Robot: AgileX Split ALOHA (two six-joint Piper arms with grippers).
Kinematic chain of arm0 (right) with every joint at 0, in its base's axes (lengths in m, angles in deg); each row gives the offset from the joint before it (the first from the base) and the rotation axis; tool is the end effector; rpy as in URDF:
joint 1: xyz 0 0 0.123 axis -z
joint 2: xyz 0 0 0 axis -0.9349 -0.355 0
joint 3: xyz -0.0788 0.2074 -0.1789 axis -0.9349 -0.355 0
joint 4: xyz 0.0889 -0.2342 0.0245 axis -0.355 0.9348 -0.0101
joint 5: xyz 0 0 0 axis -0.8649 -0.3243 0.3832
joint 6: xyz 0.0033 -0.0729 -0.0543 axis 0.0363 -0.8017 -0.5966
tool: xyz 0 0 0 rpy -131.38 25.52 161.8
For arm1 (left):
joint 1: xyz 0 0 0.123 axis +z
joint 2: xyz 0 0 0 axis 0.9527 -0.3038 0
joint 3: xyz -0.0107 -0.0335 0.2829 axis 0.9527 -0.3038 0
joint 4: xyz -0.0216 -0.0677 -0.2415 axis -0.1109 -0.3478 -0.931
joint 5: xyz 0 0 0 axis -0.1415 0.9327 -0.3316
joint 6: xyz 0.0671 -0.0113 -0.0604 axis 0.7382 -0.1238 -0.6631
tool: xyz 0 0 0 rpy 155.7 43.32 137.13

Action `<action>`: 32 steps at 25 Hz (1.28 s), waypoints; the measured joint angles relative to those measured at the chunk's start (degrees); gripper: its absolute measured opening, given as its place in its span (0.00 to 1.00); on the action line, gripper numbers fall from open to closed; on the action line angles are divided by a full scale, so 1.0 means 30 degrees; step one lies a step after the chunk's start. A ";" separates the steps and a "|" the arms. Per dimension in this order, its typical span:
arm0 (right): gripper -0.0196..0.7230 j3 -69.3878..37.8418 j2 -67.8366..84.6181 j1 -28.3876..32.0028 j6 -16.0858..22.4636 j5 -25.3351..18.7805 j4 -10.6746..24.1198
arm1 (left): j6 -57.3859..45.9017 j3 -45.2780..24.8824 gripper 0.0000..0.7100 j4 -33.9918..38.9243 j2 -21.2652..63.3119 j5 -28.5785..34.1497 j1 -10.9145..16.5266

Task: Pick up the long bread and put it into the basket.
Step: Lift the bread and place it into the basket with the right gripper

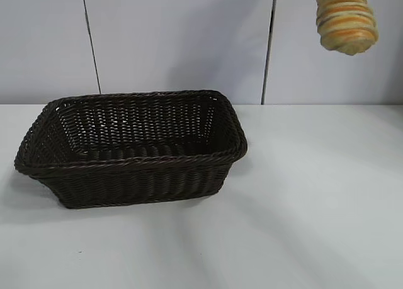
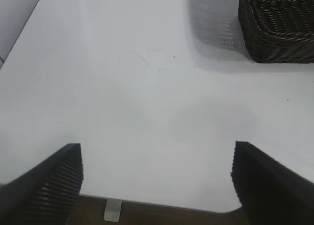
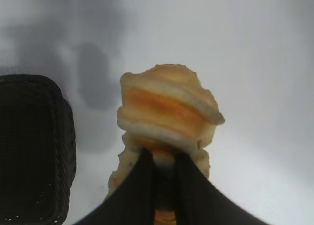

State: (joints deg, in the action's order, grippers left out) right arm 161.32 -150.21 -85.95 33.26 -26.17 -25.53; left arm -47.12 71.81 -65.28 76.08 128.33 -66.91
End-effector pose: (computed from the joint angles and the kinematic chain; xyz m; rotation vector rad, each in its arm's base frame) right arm 0.3784 0.1183 0.3861 -0.2704 2.5340 0.2131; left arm -0.0220 -0.0021 0.2686 -0.0513 2.2205 0.0784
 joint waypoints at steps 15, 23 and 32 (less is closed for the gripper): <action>0.08 0.0000 -0.0639 -0.6365 -0.0804 0.4096 -0.0241 | 0.0000 0.0000 0.85 0.0000 0.0000 0.0000 0.0000; 0.08 0.0000 -0.4073 -0.6365 -0.0804 0.4933 0.0722 | 0.0000 0.0000 0.85 0.0000 0.0000 0.0000 0.0000; 0.08 0.0000 -0.7537 -0.6365 -0.0298 0.7385 0.0704 | 0.0000 0.0000 0.85 0.0000 0.0000 0.0000 0.0000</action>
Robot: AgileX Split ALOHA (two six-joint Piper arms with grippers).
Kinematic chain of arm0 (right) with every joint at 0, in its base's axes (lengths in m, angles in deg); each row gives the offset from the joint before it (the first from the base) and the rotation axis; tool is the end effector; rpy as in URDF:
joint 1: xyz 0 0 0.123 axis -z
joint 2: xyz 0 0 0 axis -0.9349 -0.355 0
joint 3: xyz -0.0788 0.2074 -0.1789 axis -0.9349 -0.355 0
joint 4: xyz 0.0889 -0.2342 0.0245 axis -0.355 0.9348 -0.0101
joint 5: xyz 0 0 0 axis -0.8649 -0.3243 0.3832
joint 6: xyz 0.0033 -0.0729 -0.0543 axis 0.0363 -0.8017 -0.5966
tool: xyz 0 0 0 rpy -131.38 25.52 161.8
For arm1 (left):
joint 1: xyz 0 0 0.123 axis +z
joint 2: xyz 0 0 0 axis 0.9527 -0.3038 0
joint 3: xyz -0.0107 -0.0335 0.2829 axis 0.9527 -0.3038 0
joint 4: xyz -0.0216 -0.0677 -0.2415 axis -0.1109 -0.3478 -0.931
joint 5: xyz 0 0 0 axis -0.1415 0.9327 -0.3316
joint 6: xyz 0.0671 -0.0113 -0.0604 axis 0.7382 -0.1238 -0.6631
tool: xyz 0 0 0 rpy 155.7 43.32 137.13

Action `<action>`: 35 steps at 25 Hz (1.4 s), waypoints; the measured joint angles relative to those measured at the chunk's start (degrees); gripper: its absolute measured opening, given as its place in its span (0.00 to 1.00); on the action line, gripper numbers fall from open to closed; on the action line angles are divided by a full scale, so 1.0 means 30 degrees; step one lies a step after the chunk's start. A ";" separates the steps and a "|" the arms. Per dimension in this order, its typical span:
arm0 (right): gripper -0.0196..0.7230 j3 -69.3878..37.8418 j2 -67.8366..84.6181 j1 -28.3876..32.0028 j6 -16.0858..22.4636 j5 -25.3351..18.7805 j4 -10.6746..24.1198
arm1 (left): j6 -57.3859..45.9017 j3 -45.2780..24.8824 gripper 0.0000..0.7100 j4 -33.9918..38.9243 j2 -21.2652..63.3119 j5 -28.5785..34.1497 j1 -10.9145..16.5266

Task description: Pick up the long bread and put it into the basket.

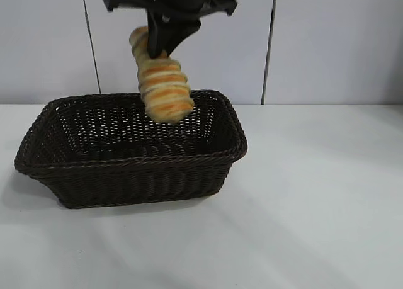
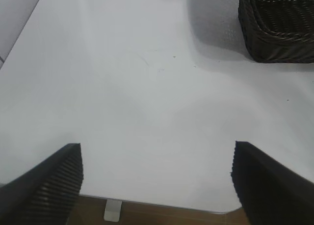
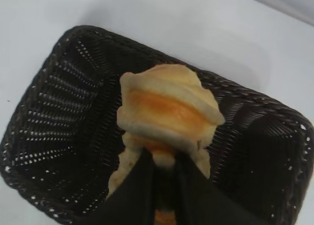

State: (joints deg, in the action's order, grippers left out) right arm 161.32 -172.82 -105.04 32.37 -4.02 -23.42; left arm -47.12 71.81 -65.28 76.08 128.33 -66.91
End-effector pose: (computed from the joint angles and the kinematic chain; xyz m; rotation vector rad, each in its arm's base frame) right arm 0.4042 0.2930 0.2270 -0.7090 2.4699 0.2823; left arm -0.0220 -0.0021 0.2686 -0.0513 2.2205 0.0784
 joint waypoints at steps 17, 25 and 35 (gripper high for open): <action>0.82 0.0000 -0.0309 0.0000 0.0811 0.0785 -0.0072 | 0.0000 0.0000 0.85 0.0000 0.0000 0.0000 0.0000; 0.81 0.0000 0.1875 0.0021 0.0945 0.0091 -0.0503 | 0.0000 0.0000 0.85 0.0000 0.0000 0.0000 0.0000; 0.79 0.0000 0.4770 0.0858 0.1483 -0.6249 0.0986 | 0.0000 0.0000 0.85 0.0000 0.0000 0.0000 0.0000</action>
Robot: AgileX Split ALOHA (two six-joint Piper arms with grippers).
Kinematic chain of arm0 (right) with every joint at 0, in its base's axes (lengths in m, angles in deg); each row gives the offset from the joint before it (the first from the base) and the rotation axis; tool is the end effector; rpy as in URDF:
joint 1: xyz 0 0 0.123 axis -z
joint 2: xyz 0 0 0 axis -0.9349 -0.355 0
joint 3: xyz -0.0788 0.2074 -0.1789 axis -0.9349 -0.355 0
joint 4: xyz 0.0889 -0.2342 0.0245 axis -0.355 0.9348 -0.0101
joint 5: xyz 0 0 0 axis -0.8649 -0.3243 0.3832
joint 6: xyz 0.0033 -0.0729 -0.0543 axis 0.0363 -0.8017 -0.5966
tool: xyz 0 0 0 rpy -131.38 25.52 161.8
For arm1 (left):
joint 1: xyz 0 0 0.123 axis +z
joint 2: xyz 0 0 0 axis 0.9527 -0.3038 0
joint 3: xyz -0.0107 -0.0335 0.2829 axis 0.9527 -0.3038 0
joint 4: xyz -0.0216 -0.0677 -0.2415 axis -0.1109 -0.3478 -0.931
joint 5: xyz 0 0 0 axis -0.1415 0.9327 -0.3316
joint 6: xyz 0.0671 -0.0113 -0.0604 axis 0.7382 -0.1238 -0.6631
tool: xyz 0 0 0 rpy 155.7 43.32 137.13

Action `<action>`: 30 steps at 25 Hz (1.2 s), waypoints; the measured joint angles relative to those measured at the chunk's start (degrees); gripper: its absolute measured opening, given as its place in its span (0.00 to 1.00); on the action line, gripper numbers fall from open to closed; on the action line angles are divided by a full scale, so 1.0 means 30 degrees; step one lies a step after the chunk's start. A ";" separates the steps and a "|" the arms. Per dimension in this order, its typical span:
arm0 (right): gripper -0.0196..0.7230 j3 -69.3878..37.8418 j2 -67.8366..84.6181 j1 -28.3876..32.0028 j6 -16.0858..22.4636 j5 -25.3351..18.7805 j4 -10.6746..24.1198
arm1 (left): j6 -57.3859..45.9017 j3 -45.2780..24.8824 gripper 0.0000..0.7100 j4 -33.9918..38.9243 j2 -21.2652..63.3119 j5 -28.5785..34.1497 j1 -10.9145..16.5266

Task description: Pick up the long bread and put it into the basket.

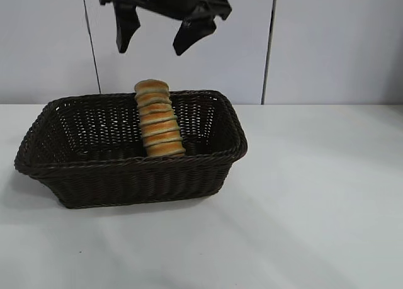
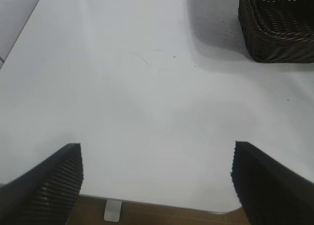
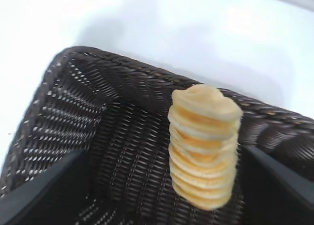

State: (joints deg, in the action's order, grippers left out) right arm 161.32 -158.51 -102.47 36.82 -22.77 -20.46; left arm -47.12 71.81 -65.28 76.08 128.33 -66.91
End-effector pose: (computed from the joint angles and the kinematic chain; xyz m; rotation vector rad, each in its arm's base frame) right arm 0.3654 0.2361 0.3286 -0.5902 2.5687 0.2003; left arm -0.0220 -0.0021 0.2686 -0.0513 2.2205 0.0784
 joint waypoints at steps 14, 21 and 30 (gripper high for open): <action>0.79 -0.0511 0.4887 0.5421 0.2031 -0.2643 0.3841 | 0.0000 0.0000 0.85 0.0000 0.0000 0.0000 0.0000; 0.79 -0.0511 0.6522 1.0729 0.1061 -0.2824 0.3848 | 0.0000 0.0000 0.85 0.0000 0.0000 0.0000 0.0000; 0.79 -0.0588 0.7135 1.2328 -0.0139 -0.2863 0.2297 | 0.0000 0.0000 0.85 0.0000 0.0000 0.0000 0.0000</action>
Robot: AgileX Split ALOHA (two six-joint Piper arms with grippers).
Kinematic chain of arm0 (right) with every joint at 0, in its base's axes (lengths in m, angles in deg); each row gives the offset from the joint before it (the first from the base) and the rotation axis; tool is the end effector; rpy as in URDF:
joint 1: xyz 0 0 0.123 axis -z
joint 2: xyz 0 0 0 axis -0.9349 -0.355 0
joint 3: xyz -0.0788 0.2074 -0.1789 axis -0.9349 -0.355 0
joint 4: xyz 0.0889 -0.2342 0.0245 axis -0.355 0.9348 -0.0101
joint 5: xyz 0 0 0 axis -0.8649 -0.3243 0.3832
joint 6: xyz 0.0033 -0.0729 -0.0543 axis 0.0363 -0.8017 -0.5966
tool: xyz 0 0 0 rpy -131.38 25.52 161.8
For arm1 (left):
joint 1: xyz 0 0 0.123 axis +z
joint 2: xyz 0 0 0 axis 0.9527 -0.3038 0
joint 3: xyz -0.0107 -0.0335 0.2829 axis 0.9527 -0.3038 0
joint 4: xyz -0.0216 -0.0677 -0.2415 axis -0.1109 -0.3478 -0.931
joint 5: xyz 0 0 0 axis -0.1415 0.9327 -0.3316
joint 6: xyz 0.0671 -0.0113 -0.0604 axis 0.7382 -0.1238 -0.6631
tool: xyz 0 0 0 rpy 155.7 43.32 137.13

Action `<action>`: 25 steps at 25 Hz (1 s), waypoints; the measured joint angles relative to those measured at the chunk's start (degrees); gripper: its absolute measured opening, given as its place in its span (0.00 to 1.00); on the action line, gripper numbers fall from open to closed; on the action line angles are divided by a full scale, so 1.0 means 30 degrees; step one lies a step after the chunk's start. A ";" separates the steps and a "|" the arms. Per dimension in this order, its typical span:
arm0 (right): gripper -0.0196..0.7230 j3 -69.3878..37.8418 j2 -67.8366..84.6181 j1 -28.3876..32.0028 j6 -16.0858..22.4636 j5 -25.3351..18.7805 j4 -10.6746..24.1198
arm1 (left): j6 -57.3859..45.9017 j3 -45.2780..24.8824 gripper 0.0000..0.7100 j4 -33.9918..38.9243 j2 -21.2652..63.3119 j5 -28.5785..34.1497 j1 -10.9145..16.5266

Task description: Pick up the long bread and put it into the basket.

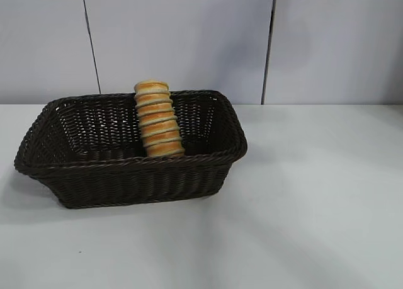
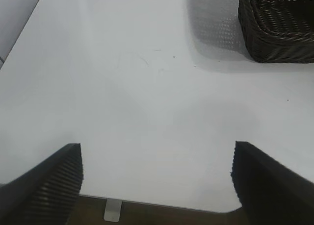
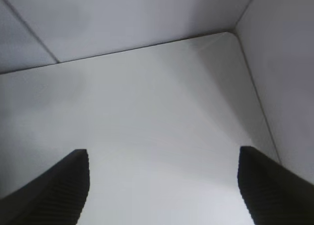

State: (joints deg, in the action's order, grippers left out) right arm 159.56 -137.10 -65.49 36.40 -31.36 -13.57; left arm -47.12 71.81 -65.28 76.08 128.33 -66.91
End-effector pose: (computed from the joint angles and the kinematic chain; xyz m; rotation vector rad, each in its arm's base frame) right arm 0.3204 -0.0344 0.4555 0.2435 2.4081 -0.1733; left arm -0.0220 -0.0021 0.2686 -0.0513 2.2205 0.0784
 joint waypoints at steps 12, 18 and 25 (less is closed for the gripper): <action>0.79 -0.0243 1.2123 0.0000 -0.1081 -0.0108 -0.0231 | 0.0004 0.0000 0.85 0.0000 0.0000 0.0000 0.0000; 0.79 -0.5006 1.9982 0.0000 -0.1123 -0.0159 -0.0231 | 0.0004 0.0000 0.85 0.0000 0.0000 0.0000 0.0000; 0.79 -1.5670 2.6907 0.0000 -0.0522 -0.0159 -0.0613 | 0.0004 0.0000 0.85 0.0000 0.0000 0.0000 0.0000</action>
State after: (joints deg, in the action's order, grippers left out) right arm 112.55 -56.38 -65.49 34.84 -31.83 -15.41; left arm -47.10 71.81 -65.28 76.08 128.33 -66.91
